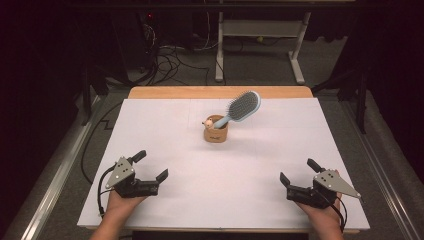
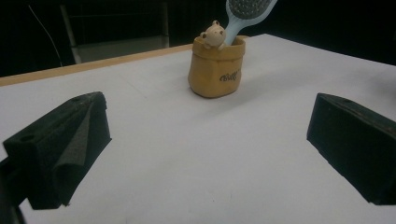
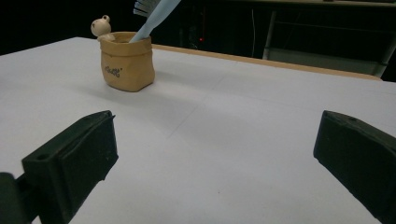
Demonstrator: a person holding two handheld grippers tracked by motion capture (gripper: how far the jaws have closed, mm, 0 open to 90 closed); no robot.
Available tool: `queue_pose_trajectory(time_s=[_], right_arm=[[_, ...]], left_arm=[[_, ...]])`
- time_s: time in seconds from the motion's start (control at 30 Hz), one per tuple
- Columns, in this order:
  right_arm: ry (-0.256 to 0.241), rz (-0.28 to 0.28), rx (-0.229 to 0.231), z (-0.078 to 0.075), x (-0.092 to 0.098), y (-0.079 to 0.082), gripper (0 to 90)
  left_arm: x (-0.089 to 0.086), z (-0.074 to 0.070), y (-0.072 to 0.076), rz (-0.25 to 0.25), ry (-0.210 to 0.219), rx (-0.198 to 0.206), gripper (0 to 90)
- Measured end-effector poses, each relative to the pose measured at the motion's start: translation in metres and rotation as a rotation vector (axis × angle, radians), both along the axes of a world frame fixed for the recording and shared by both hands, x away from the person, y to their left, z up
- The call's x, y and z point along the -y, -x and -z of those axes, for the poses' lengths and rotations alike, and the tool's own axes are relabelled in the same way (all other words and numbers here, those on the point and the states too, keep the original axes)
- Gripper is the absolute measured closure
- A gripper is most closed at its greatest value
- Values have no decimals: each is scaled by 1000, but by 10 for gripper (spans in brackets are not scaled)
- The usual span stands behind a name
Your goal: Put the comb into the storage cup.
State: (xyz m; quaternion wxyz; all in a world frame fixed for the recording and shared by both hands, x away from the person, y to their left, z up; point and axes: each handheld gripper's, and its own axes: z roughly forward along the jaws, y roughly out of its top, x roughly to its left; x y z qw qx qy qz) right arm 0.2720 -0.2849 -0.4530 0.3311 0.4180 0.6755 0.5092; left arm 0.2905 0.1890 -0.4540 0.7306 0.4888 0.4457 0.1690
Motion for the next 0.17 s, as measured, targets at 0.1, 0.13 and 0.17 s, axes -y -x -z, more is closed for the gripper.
queue_pose_trajectory(time_s=[0.1,0.13,0.17], right_arm=[[-2,9,-4,0,2,0,3],[-2,12,-5,0,3,1,4],[-5,13,-4,0,3,1,3]], left_arm=[[1,0,-1,2,-2,-2,6],[1,1,-1,3,-1,-3,6],[2,1,-1,5,-7,-4,6]])
